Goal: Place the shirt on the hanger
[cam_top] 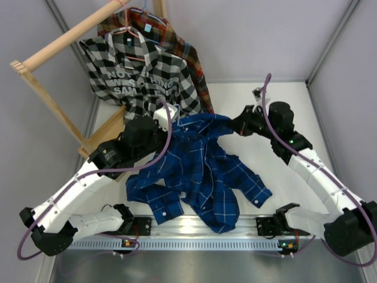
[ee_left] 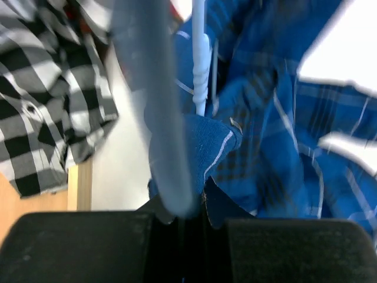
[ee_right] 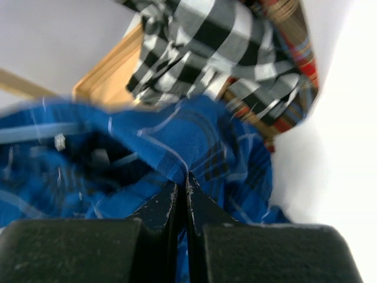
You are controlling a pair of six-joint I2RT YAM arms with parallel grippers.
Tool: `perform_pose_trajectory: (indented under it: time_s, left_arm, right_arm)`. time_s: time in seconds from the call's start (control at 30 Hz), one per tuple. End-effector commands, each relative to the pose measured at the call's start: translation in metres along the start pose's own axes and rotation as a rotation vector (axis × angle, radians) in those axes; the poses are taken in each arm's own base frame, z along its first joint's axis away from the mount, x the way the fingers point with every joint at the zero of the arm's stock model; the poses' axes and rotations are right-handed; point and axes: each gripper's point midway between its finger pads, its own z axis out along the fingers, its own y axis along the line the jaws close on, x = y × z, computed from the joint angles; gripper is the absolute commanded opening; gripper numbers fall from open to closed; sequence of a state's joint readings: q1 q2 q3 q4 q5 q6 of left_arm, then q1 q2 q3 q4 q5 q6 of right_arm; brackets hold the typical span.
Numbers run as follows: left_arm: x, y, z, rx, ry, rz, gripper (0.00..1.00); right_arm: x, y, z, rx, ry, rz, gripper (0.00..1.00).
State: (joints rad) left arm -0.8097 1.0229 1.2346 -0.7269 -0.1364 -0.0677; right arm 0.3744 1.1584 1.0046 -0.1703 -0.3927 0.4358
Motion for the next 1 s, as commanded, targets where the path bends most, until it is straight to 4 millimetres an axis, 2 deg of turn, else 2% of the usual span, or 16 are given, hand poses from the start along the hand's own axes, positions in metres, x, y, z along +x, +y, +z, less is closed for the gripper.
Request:
perform_pose_trajectory:
  time_s: [0.0, 0.03, 0.13, 0.17, 0.23, 0.4, 0.43, 0.5, 0.53, 0.6, 0.63, 0.7, 0.73, 0.77, 0.87, 0.97]
  left_arm:
    - [-0.075, 0.014, -0.024, -0.082, -0.279, -0.168, 0.00]
    - [-0.101, 0.004, -0.028, -0.016, -0.382, -0.179, 0.00]
    - [-0.123, -0.032, -0.028, 0.186, -0.475, -0.172, 0.00]
    - [-0.139, -0.043, -0.032, 0.254, -0.540, -0.166, 0.00]
    - [-0.145, -0.063, -0.027, 0.366, -0.550, -0.155, 0.00]
    - [-0.173, -0.078, -0.028, 0.527, -0.629, -0.203, 0.00]
    - [-0.173, -0.069, -0.023, 0.519, -0.633, -0.221, 0.00]
    - [-0.172, -0.071, -0.020, 0.582, -0.622, -0.239, 0.00]
    - [-0.172, -0.067, -0.020, 0.588, -0.634, -0.231, 0.00]
    - [-0.168, -0.068, -0.018, 0.606, -0.620, -0.214, 0.00]
    - [-0.165, -0.065, -0.015, 0.596, -0.612, -0.213, 0.00]
    - [-0.161, -0.063, -0.012, 0.594, -0.595, -0.188, 0.00]
    - [-0.152, -0.063, -0.008, 0.600, -0.552, -0.176, 0.00]
    - [-0.153, -0.064, -0.009, 0.600, -0.550, -0.122, 0.00]
    - [-0.129, -0.086, -0.002, 0.747, -0.436, -0.032, 0.00]
    - [-0.112, -0.103, 0.000, 0.888, -0.378, 0.018, 0.00]
  right_arm:
    - [0.008, 0.035, -0.018, -0.125, -0.055, 0.008, 0.00]
    - [0.014, 0.052, -0.022, -0.163, -0.062, 0.030, 0.00]
    - [0.029, 0.085, -0.024, -0.261, -0.057, 0.040, 0.00]
    - [0.031, 0.090, -0.023, -0.265, -0.059, 0.043, 0.00]
    - [0.034, 0.109, -0.027, -0.319, -0.067, 0.049, 0.00]
    - [0.025, 0.110, -0.032, -0.310, -0.109, 0.046, 0.00]
    - [0.028, 0.107, -0.031, -0.297, -0.102, 0.032, 0.00]
    - [0.031, 0.100, -0.031, -0.268, -0.102, 0.020, 0.08]
    - [0.032, 0.095, -0.036, -0.249, -0.104, 0.007, 0.25]
    - [0.034, 0.084, -0.044, -0.210, -0.125, -0.011, 0.41]
    - [0.031, 0.079, -0.057, -0.192, -0.150, -0.040, 0.55]
    - [0.042, 0.061, -0.071, -0.123, -0.130, -0.067, 0.61]
    - [0.036, 0.058, -0.089, -0.109, -0.169, -0.110, 0.66]
    - [0.047, 0.051, -0.098, -0.080, -0.133, -0.121, 0.68]
    - [0.036, 0.064, -0.133, -0.114, -0.186, -0.237, 0.74]
    - [0.004, 0.092, -0.169, -0.163, -0.242, -0.341, 0.76]
